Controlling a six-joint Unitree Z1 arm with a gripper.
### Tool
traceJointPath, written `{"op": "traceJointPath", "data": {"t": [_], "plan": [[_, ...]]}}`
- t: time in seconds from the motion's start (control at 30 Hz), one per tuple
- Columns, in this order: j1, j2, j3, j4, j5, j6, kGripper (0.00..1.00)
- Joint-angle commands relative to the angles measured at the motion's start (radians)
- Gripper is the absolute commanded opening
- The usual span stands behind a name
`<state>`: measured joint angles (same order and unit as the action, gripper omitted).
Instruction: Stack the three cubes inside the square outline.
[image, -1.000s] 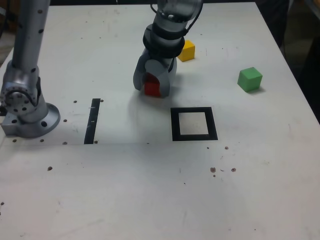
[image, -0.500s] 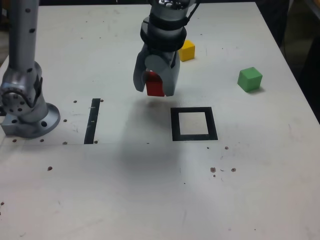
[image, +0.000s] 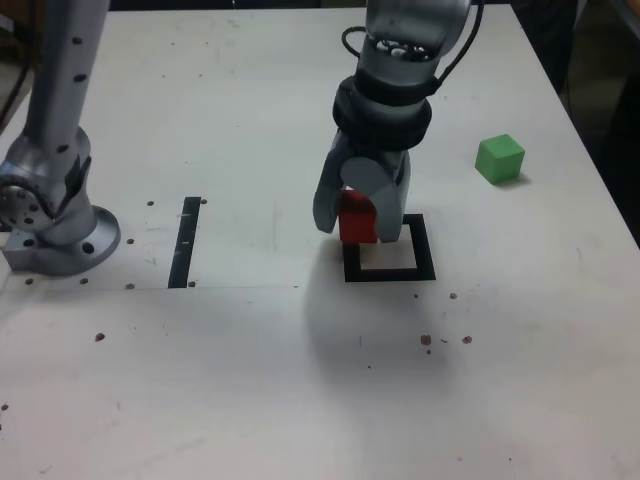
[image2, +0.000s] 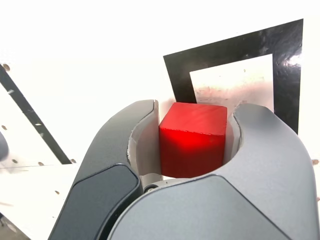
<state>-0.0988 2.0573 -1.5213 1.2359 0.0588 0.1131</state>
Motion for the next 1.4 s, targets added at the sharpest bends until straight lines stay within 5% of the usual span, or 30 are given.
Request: {"op": "traceJointPath", "data": {"t": [0.0, 0.67, 0.77, 1.0, 1.37], "plan": [[-0.007, 0.009, -0.007, -0.005, 0.000, -0.014, 0.21], [-0.026, 0.059, -0.021, -0.072, 0.012, -0.044, 0.27], [-0.027, 0.056, -0.023, -0.063, 0.017, -0.045, 0.39], [-0.031, 0.049, -0.028, -0.047, 0.015, -0.046, 0.92], [-0.032, -0.013, -0.033, 0.007, 0.023, -0.055, 0.99]]}}
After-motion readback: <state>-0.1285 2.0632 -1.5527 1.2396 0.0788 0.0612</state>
